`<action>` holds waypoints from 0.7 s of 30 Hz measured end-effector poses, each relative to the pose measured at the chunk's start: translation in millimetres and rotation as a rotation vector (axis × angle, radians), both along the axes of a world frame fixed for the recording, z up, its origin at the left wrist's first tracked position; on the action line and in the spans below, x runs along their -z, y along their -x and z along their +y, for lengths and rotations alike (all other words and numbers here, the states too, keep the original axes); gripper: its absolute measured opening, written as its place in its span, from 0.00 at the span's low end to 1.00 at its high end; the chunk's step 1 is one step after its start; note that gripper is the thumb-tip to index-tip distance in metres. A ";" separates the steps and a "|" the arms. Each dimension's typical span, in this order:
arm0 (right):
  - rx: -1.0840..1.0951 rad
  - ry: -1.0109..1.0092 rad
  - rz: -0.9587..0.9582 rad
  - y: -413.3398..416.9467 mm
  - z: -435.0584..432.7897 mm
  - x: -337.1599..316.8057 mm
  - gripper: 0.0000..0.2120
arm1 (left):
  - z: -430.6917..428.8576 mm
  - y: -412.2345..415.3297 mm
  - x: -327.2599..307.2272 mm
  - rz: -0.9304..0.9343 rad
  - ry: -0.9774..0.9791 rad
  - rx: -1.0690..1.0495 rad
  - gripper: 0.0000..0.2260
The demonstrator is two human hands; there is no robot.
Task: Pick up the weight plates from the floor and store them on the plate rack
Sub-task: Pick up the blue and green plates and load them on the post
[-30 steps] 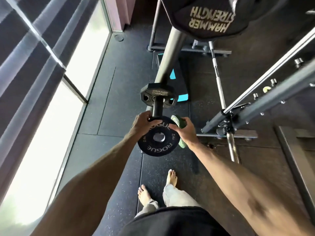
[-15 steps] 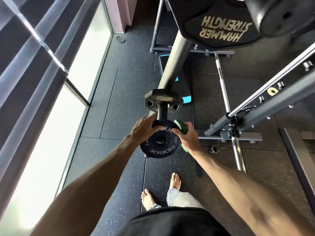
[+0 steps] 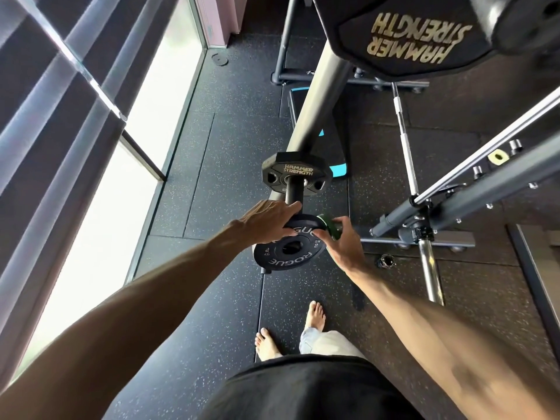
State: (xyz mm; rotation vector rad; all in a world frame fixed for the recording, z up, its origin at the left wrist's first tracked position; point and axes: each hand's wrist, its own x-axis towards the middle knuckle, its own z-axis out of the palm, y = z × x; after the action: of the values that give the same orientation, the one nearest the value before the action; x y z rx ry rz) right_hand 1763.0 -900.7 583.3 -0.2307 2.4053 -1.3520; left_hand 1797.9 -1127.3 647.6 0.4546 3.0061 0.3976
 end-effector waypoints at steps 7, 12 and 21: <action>-0.079 -0.097 -0.008 2.3 13.6 4.4 0.30 | 3.7 -4.9 9.0 0.167 0.019 0.110 0.19; -0.083 -0.169 0.007 2.1 18.8 2.2 0.31 | 2.8 13.7 13.0 0.261 0.101 0.202 0.20; -0.173 -0.410 0.049 6.9 33.6 5.1 0.26 | -5.3 69.6 9.0 0.218 0.270 -0.051 0.24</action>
State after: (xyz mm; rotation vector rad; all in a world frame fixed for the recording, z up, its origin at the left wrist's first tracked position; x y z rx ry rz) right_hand 1756.1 -867.1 578.3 -0.3517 2.5676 -0.7654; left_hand 1728.3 -1132.6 638.6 0.4234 3.2181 -0.0614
